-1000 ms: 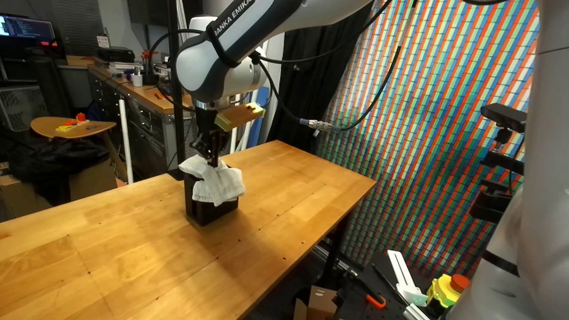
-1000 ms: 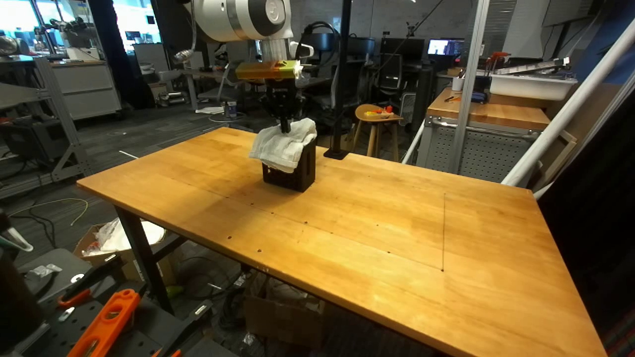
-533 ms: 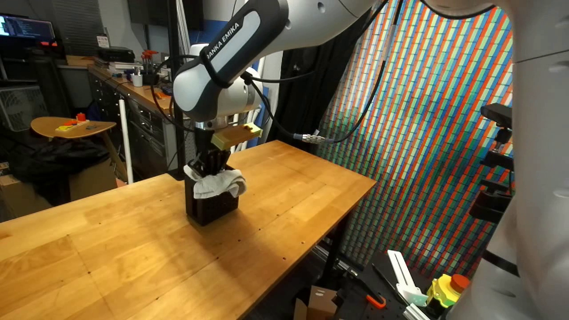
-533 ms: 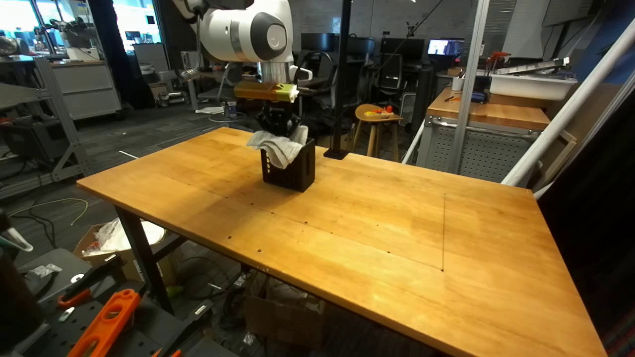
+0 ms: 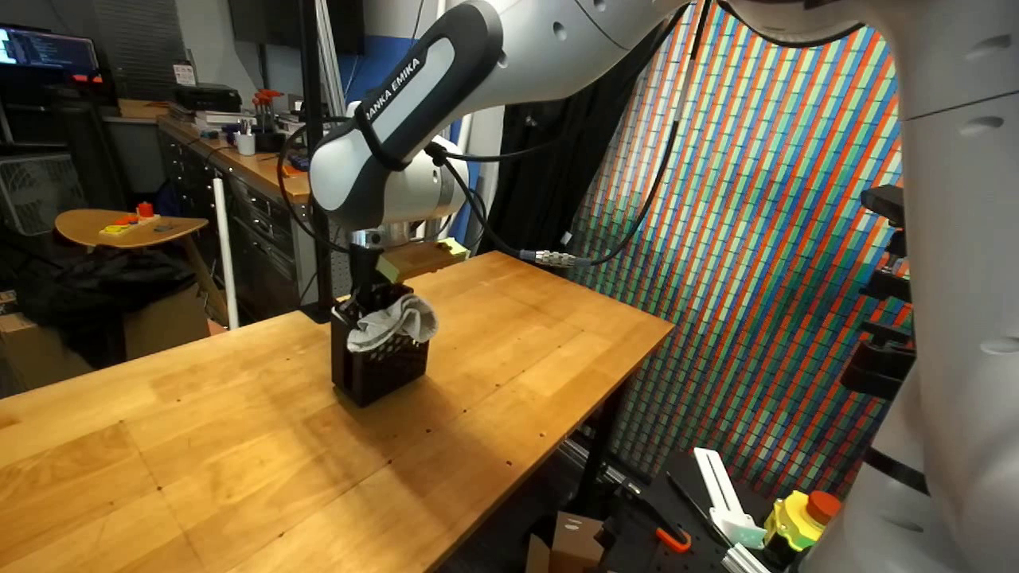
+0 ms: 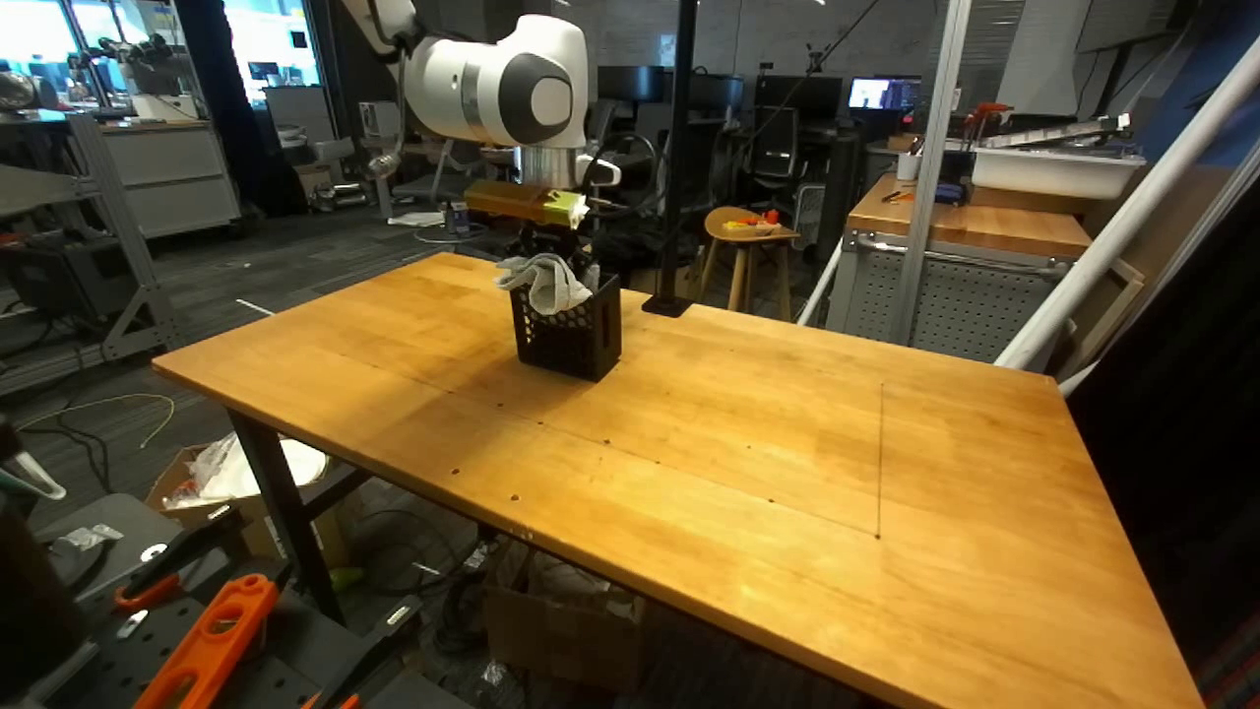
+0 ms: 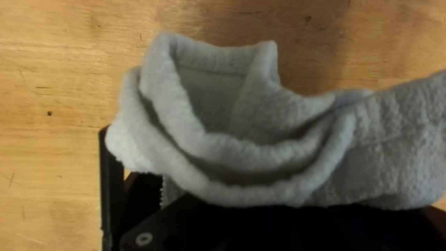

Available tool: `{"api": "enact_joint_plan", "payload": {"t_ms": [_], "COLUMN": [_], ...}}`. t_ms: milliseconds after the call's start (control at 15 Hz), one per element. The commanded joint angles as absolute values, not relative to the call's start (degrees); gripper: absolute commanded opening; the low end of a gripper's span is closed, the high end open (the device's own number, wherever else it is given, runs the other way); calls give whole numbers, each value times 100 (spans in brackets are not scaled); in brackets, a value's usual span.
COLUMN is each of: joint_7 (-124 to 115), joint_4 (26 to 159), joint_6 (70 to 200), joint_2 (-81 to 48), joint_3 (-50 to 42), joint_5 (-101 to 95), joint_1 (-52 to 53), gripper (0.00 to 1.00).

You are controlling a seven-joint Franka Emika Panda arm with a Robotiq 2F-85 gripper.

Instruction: Put the white towel in the black box

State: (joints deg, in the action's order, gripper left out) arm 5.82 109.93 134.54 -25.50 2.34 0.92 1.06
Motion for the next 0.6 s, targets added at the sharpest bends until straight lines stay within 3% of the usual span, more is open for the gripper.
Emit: {"api": "enact_joint_plan", "payload": {"t_ms": [0,533], "joint_7": [677,361], "joint_4": [11055,10872], "joint_6": [13528,13140], "joint_2": [-2543,-1963], "joint_3": [311,104], "joint_5": [199,-524], "joint_1": [44,275], "gripper": [11,11]}}
